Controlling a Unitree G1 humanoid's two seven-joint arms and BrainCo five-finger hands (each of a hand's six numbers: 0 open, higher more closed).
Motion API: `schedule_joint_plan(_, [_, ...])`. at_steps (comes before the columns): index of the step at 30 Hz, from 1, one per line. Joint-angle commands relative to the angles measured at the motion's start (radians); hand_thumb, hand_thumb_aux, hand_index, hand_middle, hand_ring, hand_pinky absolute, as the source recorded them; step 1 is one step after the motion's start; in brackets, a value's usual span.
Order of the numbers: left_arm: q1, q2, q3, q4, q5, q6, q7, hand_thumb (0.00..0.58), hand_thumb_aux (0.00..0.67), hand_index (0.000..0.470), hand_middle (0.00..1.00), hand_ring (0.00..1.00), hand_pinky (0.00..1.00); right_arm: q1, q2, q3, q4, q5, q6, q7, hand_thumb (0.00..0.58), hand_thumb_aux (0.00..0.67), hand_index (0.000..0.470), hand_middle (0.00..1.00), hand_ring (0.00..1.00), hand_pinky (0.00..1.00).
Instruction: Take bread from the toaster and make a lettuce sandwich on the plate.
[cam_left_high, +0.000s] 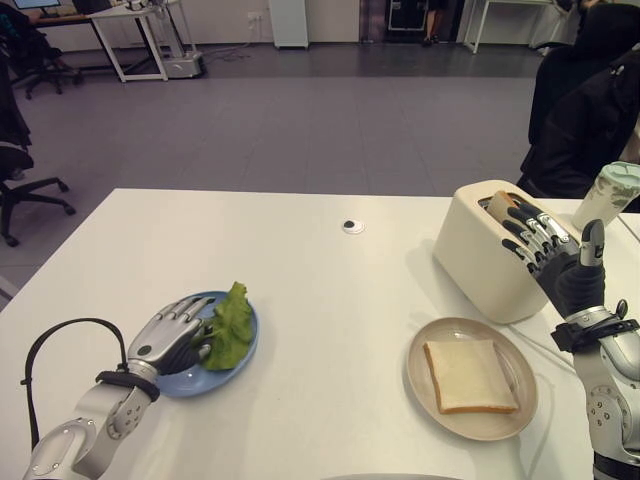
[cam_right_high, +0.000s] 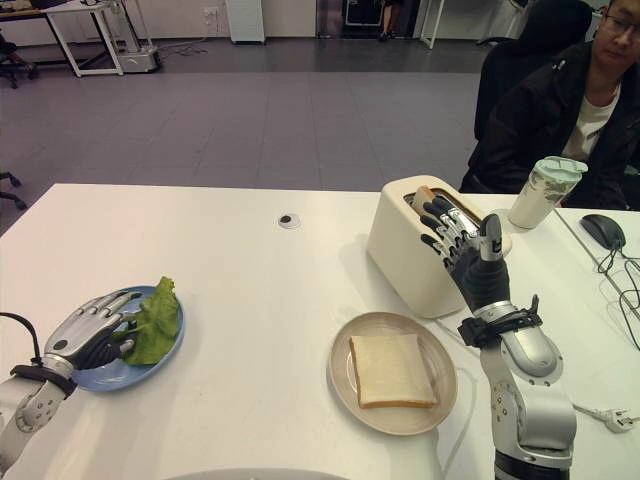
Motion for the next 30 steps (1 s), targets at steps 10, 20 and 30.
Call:
schedule_joint_plan(10, [-0.242,-0.215,-0.166,-0.504,-0.215,0.064,-0.242,0.58,0.67,0.47,0.0,0.0,0.0,-0.048,0.001,0.005,0.046,-0.015,-0.018,-0.01,0.0,0.0,0.0,0.0,0.0,0.0])
schedule_joint_plan(20, [-0.504,-0.681,-0.752,-0.043,0.102,0.015,-0.192,0.58,0.67,0.47,0.0,0.0,0.0,-0.121,-0.061,-0.01,0.055,-0.108,-0.075,-0.025,0.0,0.0,0.0,0.0,0.0,0.0])
schedule_joint_plan(30, [-0.633,-0.767,-0.801,0.192,0.171,0.023,-0.04,0.0,0.0,0.0,0.0,0.0,0.0,-0.218,-0.191,-0.041,0.16,-0.434,-0.243,-0.153,0.0,0.0,0.0,0.0,0.0,0.0])
